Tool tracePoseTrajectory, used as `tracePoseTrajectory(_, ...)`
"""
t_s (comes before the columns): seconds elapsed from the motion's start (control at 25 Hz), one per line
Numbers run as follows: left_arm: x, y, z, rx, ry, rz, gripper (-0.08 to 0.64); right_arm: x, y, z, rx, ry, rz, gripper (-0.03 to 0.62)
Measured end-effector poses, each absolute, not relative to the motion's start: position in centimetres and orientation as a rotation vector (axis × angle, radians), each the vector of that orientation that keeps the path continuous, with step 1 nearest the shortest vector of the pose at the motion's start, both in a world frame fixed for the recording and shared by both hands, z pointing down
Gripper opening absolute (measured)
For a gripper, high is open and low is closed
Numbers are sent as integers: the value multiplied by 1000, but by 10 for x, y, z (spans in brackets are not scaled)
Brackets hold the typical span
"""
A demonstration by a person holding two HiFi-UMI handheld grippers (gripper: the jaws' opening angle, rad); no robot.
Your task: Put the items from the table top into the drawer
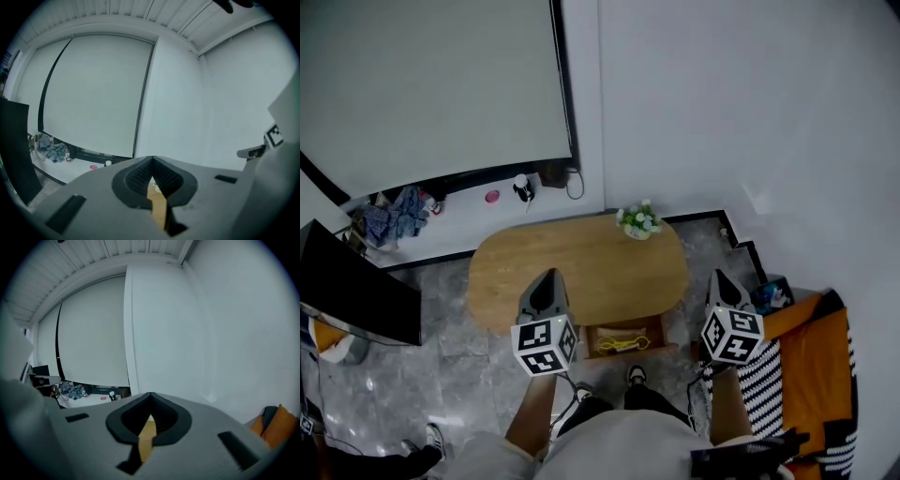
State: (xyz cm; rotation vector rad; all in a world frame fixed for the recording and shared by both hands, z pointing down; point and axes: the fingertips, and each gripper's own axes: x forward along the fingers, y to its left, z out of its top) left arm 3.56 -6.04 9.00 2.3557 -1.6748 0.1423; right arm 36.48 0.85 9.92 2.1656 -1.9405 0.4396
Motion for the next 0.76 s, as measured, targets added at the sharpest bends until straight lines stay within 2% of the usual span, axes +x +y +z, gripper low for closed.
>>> tracePoseTrajectory(0.76, 42, -82, 86, 2356, -1693, 157, 0, 370, -15, 90, 2166, -1971, 450, -8)
